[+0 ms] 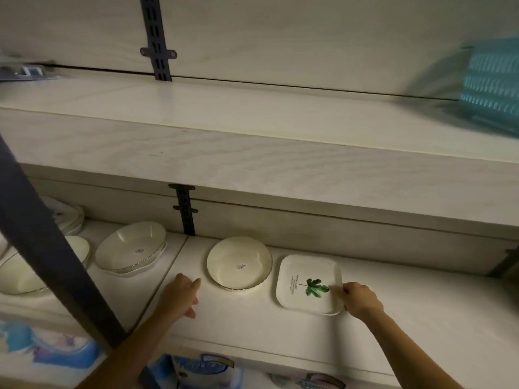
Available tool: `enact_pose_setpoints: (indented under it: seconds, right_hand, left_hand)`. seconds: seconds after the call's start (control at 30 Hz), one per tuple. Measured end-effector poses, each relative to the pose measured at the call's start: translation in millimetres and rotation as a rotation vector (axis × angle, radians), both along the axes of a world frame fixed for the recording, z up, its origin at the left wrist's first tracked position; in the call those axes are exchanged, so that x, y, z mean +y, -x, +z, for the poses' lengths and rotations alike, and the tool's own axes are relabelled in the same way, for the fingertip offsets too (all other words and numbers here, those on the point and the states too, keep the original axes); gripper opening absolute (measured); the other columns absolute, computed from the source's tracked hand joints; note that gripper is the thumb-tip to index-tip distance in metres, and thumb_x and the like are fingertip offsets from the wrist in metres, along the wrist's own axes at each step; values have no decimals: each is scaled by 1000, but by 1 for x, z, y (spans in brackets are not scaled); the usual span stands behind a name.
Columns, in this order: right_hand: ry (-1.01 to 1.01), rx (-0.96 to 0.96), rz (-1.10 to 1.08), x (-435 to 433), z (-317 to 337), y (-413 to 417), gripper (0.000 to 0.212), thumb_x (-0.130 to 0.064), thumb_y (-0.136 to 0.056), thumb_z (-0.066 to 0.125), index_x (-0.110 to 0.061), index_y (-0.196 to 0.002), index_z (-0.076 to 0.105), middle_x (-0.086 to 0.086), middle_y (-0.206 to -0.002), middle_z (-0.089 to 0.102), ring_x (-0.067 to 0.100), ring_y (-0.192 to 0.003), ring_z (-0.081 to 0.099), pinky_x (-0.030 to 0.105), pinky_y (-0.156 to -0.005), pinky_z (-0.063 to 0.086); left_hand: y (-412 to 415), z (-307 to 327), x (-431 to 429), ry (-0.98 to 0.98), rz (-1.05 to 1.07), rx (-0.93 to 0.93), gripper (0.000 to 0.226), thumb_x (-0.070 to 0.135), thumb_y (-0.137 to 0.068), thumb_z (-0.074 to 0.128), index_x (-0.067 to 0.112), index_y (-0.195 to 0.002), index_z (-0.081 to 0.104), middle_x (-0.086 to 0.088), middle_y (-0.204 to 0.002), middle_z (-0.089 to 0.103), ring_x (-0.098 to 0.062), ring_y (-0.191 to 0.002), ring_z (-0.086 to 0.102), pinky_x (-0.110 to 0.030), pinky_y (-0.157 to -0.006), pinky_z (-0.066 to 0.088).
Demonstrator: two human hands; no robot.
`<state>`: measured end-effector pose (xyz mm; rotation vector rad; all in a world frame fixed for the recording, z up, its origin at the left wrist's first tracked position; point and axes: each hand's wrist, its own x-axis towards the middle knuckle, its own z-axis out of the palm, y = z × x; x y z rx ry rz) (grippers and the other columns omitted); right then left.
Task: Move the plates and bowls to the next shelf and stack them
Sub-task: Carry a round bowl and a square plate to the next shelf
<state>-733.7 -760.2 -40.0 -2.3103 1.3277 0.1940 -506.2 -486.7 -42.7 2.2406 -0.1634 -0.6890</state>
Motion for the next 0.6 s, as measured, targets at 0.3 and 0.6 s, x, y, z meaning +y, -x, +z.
enact_pose_setpoints:
  seconds: [0.3, 0.6]
  right_hand:
    - [19, 142, -23, -15, -13, -30, 46, -45, -96, 29, -17, -121, 55, 5, -116, 61, 21, -94, 53, 26, -76, 37]
    - [11, 177, -87, -8, -19, -38, 42, -37, -98, 27, -13, -124, 52, 7, -123, 58, 24, -113, 55, 28, -81, 36]
  left_hand:
    - [11, 8, 21, 73, -27, -100, 22, 25, -95, 45, 4, -91, 48, -10, -71, 59, -20, -54, 57, -24, -45, 44]
    - [5, -5, 28, 67, -97, -125, 21, 22, -92, 51, 4, -102, 50, -9, -73, 63, -15, -44, 59, -18, -44, 49]
